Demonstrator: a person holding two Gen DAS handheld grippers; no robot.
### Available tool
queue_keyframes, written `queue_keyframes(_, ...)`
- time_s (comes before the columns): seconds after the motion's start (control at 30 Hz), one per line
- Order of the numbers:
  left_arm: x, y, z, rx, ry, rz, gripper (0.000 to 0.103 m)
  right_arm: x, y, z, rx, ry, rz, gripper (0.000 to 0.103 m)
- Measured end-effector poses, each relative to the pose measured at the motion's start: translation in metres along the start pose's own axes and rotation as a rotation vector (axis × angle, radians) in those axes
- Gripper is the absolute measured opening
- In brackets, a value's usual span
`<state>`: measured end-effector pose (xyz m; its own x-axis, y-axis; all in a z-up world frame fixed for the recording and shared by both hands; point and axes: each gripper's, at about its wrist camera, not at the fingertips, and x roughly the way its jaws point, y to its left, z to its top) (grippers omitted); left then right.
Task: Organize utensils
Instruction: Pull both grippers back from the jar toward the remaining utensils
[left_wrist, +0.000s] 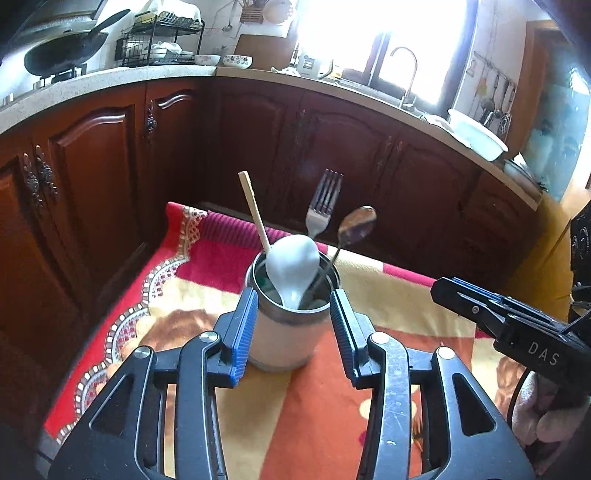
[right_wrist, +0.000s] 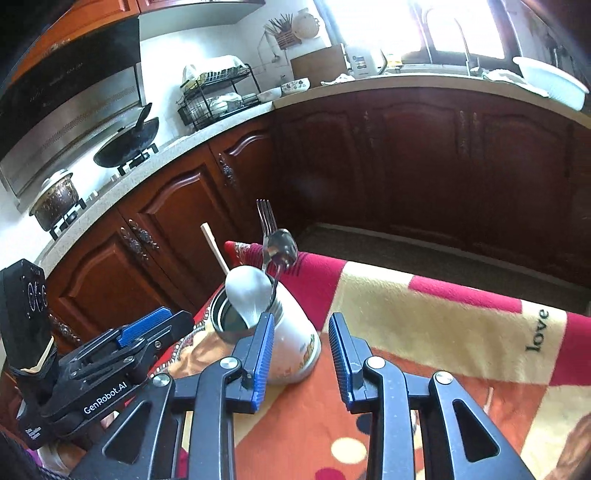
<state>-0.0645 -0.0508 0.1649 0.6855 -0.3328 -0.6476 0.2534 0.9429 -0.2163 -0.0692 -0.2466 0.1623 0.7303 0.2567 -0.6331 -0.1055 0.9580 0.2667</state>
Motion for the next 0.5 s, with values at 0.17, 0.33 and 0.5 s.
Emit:
queue_keyframes(0.17,-0.013,-0.008,-0.007,0.001,0.003,-0.005,0.042,-0.017,0.003,-0.008,-0.017,-0.013,-0.028,0.034)
queue_keyframes(0.33,-0.019,-0.022,-0.017,0.016,0.021,-0.029,0.05,-0.034,-0.002,-0.025,-0.024,-0.007,-0.056,0.036)
queue_keyframes(0.5,-0.022,-0.036,-0.027,0.028,0.046,-0.069,0.058,-0.051,-0.019,-0.045,-0.008,0.006,-0.093,0.037)
